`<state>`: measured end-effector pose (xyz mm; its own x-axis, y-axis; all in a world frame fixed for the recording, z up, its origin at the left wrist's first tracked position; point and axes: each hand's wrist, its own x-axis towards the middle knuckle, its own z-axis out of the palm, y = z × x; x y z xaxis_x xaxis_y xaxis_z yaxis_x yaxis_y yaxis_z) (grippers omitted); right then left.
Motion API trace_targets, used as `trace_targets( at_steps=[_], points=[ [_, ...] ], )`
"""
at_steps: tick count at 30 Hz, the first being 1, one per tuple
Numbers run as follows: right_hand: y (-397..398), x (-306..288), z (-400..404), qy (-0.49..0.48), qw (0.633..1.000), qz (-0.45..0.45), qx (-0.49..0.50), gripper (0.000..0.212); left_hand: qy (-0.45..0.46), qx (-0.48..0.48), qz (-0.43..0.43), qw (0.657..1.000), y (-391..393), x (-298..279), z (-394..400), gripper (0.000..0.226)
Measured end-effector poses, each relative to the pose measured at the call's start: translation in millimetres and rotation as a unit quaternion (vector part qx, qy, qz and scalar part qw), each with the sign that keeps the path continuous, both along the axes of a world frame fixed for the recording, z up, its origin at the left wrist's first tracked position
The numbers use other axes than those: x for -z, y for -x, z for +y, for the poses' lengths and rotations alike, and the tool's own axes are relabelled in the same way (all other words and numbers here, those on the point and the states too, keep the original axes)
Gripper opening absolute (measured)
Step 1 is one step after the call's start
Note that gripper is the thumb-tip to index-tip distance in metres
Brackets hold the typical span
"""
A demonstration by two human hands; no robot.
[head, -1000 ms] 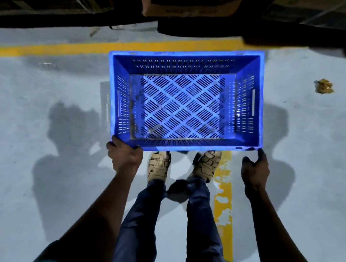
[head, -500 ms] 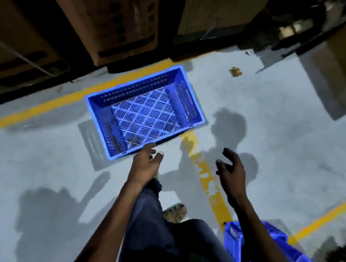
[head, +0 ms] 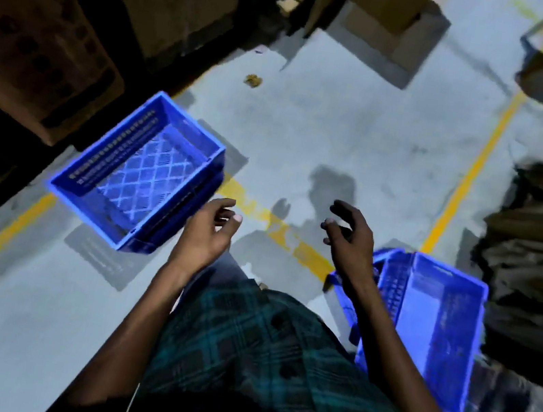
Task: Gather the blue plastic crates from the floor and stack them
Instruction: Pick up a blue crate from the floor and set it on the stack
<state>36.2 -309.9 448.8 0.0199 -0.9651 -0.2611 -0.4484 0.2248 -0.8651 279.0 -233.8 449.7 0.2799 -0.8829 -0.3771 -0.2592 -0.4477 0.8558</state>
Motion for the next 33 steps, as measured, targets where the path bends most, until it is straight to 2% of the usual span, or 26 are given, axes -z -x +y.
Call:
trace_targets(
  at_steps=[5,10,12,15,19,23,27,30,33],
  points=[
    [64.2,-16.0,36.6,0.008,0.982,0.001,0.189,0.034,0.03,0.166,-0.002,0.986,30.4,-18.8,-30.3,0.033],
    [97.9,-32.1,76.4,0.045,0.939,0.005,0.34,0.029,0.058,0.33,-0.016,0.942,37.2,-30.9,-85.4,0.048],
    [104.0,-36.3,96.8,0.043,0.915,0.001,0.401,0.021,0.068,0.359,-0.014,0.931,41.1,-39.4,-102.8,0.04],
    [108.0,-33.4,126.4,0.045,0.864,-0.03,0.501,0.023,0.084,0.402,-0.029,0.911,49.8,-47.0,-128.6,0.027],
    [111.0,-27.0,160.9,0.051,0.806,-0.041,0.588,0.021,0.098,0.455,-0.033,0.884,71.7,-49.9,-143.8,0.027],
    [122.4,-24.5,193.5,0.031,0.764,-0.067,0.641,0.015,0.079,0.504,-0.016,0.86,116.5,-54.4,-140.7,0.027],
    [155.6,-10.0,221.2,0.001,0.73,-0.092,0.677,0.026,0.066,0.552,-0.016,0.831,178.9,-60.4,-127.0,0.031],
    [193.0,2.7,237.9,-0.014,0.72,-0.108,0.686,0.024,0.064,0.574,-0.011,0.816,231.4,-61.6,-114.2,0.032],
    [233.7,14.0,249.8,-0.035,0.726,-0.116,0.676,0.023,0.059,0.569,-0.007,0.82,283.4,-58.8,-103.7,0.032]
  ],
)
